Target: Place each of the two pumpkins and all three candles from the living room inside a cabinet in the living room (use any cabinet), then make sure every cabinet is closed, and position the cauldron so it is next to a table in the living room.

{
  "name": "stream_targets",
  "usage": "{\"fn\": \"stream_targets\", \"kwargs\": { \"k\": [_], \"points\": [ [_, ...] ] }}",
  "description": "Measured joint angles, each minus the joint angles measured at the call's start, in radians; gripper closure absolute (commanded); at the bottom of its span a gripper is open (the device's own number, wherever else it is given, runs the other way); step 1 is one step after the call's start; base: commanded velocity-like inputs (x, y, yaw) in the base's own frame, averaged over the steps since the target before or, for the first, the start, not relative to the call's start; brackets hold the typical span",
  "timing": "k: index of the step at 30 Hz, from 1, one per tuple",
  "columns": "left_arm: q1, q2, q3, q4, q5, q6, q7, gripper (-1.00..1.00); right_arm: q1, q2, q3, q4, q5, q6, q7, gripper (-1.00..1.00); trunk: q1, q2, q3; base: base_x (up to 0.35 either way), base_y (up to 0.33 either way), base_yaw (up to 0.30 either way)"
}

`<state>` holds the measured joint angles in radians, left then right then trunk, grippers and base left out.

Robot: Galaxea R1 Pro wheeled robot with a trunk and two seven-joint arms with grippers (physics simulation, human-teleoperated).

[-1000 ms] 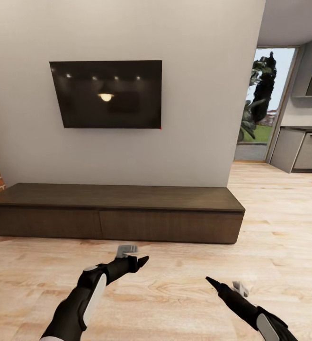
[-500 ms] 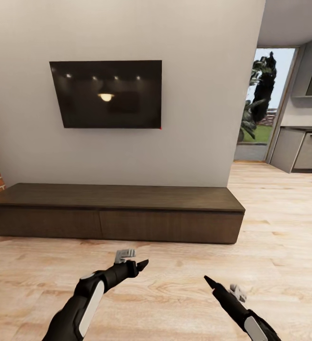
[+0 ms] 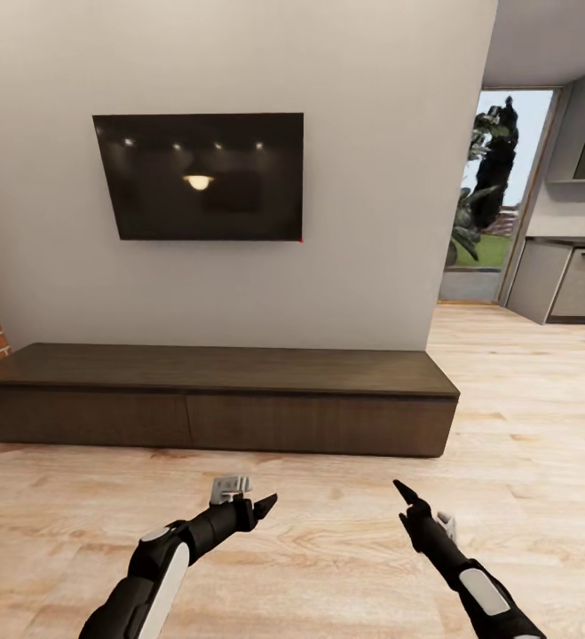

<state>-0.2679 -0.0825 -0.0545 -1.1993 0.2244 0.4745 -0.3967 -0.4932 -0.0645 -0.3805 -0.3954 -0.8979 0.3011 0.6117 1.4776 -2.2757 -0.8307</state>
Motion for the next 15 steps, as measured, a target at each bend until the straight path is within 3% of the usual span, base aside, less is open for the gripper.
{"fn": "stream_targets", "kwargs": {
  "k": [5,11,15],
  "points": [
    [0.006,0.001,0.0,-0.018,0.0,0.001,-0.009,-1.0,-0.004,-0.02,-0.007,0.081,-0.01,0.078,0.154,-1.0,0.0,0.0,0.0,0.061,0.0,0.0],
    [0.035,0.001,0.0,-0.062,-0.001,0.0,-0.032,-1.0,0.001,-0.045,-0.011,0.121,-0.012,0.095,0.275,-1.0,0.0,0.0,0.0,0.212,0.0,0.0],
    [0.046,0.001,0.0,-0.071,-0.001,0.0,-0.036,-1.0,0.004,-0.057,-0.01,0.121,-0.011,0.095,0.306,-1.0,0.0,0.0,0.0,0.109,0.0,0.0]
  ]
}}
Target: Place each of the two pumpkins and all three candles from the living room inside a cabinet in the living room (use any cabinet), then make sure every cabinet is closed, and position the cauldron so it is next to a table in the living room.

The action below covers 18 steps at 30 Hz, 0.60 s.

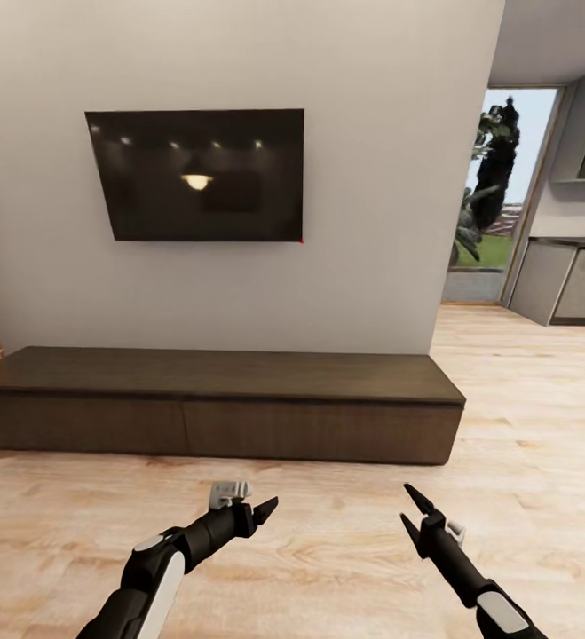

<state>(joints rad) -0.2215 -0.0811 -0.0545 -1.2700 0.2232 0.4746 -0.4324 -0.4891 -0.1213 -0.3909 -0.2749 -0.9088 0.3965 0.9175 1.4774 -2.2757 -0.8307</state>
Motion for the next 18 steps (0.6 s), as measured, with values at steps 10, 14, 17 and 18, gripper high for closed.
{"fn": "stream_targets", "kwargs": {
  "k": [10,14,17,18],
  "points": [
    [0.006,0.0,-0.001,-0.004,0.0,0.0,-0.004,-1.0,0.004,-0.02,0.0,-0.004,0.005,-0.003,0.038,-1.0,0.0,0.0,0.0,0.135,0.0,0.0],
    [0.006,0.0,-0.001,-0.004,0.0,0.0,-0.005,-1.0,0.008,-0.034,-0.003,-0.004,0.003,-0.004,0.06,-1.0,0.0,0.0,0.0,0.188,0.0,0.0],
    [0.006,0.0,-0.002,-0.003,0.0,0.0,-0.005,-1.0,0.018,-0.042,-0.004,0.0,0.002,-0.028,0.115,-1.0,0.0,0.0,0.0,0.087,0.0,0.0],
    [0.006,0.0,-0.003,-0.003,0.0,0.0,-0.005,-1.0,0.021,-0.045,-0.004,0.002,0.002,-0.043,0.141,-1.0,0.0,0.0,0.0,0.087,0.0,0.0]
  ]
}}
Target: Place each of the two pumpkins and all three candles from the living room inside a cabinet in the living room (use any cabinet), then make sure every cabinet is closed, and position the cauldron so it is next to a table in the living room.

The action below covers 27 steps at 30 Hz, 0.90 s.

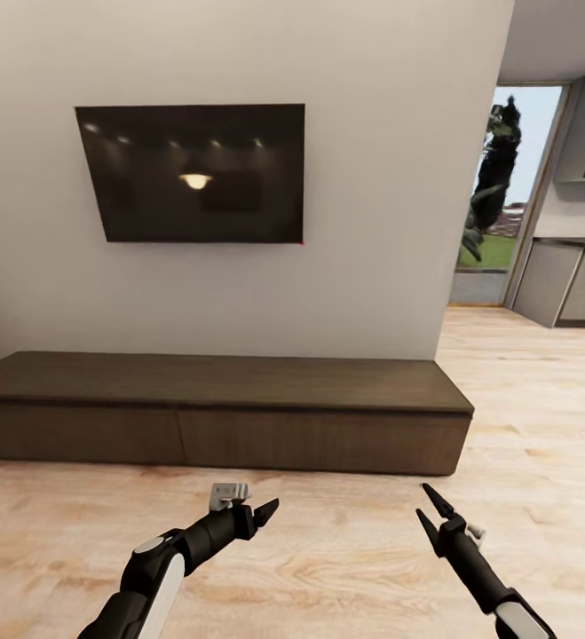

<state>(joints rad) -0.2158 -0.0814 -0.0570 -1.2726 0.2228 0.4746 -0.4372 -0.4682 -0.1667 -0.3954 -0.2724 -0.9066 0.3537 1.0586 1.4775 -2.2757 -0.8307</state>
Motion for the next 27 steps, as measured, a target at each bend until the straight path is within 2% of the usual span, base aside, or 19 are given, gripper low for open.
{"fn": "stream_targets", "kwargs": {
  "k": [6,11,17,27],
  "points": [
    [0.0,-0.001,0.0,0.003,-0.001,0.0,0.0,-1.0,0.005,-0.006,-0.003,0.019,0.0,-0.023,0.035,-1.0,0.0,0.0,0.0,0.227,0.0,0.0],
    [0.0,0.0,-0.001,0.004,-0.001,0.0,0.0,-1.0,0.006,-0.012,-0.043,0.037,0.001,-0.027,0.041,-1.0,0.0,0.0,0.0,0.298,0.0,0.0],
    [0.0,0.0,-0.001,0.004,-0.001,0.0,0.0,-1.0,0.006,-0.014,-0.056,0.041,0.001,-0.029,0.042,-1.0,0.0,0.0,0.0,0.266,0.0,0.0],
    [-0.001,-0.001,-0.007,0.013,-0.006,0.01,-0.014,-1.0,0.006,-0.014,-0.061,0.042,0.001,-0.029,0.042,-1.0,0.0,0.0,0.0,0.087,0.0,0.0]
  ]
}}
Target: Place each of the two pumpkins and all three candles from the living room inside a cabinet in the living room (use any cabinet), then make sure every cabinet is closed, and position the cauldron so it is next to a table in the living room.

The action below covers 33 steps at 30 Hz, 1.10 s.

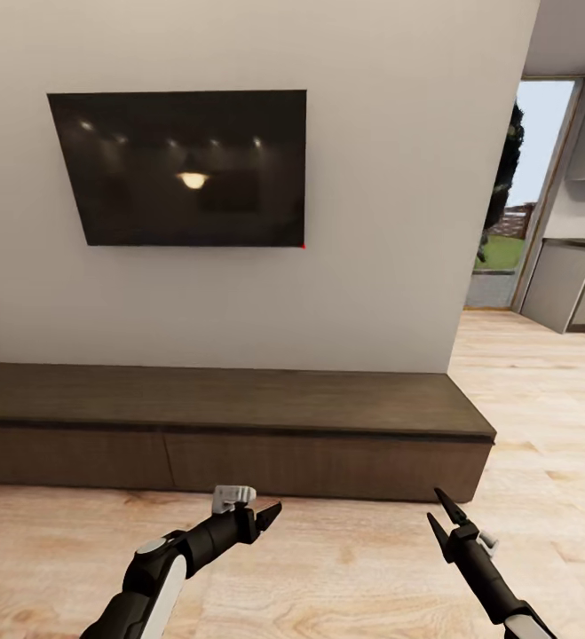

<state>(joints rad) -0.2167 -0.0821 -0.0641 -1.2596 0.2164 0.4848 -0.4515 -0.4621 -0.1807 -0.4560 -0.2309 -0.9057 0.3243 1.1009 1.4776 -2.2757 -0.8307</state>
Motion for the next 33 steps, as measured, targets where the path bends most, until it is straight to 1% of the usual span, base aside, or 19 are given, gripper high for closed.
{"fn": "stream_targets", "kwargs": {
  "k": [1,2,4,5,6,7,9,11,18,23,33],
  "points": [
    [0.0,0.0,-0.002,0.001,-0.001,0.003,-0.01,-1.0,0.0,0.0,0.0,0.0,0.0,0.0,0.0,-1.0,0.0,0.0,0.0,0.011,0.0,0.0],
    [0.0,0.0,-0.005,0.003,-0.002,0.013,-0.038,-1.0,0.0,0.0,0.0,0.0,0.0,0.0,0.0,-1.0,0.0,0.0,0.0,0.009,0.0,0.0],
    [0.0,0.0,-0.01,0.004,-0.003,0.036,-0.073,-1.0,0.0,0.0,0.0,0.0,0.0,0.0,0.0,-1.0,0.0,0.0,0.0,0.006,0.0,0.0],
    [-0.001,0.0,-0.014,0.006,-0.003,0.066,-0.113,-1.0,0.0,0.0,0.0,0.0,0.0,0.0,0.0,-1.0,0.0,0.0,0.0,0.004,0.0,0.0],
    [-0.001,0.0,-0.015,0.007,-0.002,0.08,-0.135,-1.0,0.0,-0.001,0.0,0.0,0.0,0.0,0.0,-1.0,0.0,0.0,0.0,0.031,0.0,0.0],
    [-0.001,-0.001,-0.017,0.012,-0.003,0.099,-0.169,-1.0,0.0,-0.001,0.0,0.0,0.0,0.0,-0.001,-1.0,0.0,0.0,0.0,0.065,0.0,0.0],
    [-0.002,-0.001,-0.019,0.029,-0.002,0.117,-0.204,-1.0,0.0,-0.001,0.0,0.0,0.0,0.0,-0.001,-1.0,0.0,0.0,0.0,0.162,0.0,0.0],
    [-0.002,-0.001,-0.018,0.042,-0.001,0.126,-0.222,-1.0,0.0,-0.001,0.0,0.0,-0.001,-0.001,-0.001,-1.0,0.0,0.0,0.0,0.225,0.0,0.0],
    [-0.001,0.0,-0.013,0.048,0.003,0.137,-0.247,-1.0,0.0,0.0,-0.001,-0.001,-0.001,-0.001,-0.001,-1.0,0.0,0.0,0.0,0.158,0.0,0.0],
    [-0.001,0.001,-0.013,0.051,0.001,0.138,-0.252,-1.0,0.0,0.001,-0.001,-0.001,-0.001,-0.001,-0.002,-1.0,0.0,0.0,0.0,0.231,0.0,0.0],
    [0.0,0.001,-0.014,0.053,-0.001,0.137,-0.255,-1.0,0.002,-0.005,-0.002,0.001,-0.002,-0.001,-0.004,-1.0,0.0,0.0,0.0,0.138,0.0,0.0]
  ]
}}
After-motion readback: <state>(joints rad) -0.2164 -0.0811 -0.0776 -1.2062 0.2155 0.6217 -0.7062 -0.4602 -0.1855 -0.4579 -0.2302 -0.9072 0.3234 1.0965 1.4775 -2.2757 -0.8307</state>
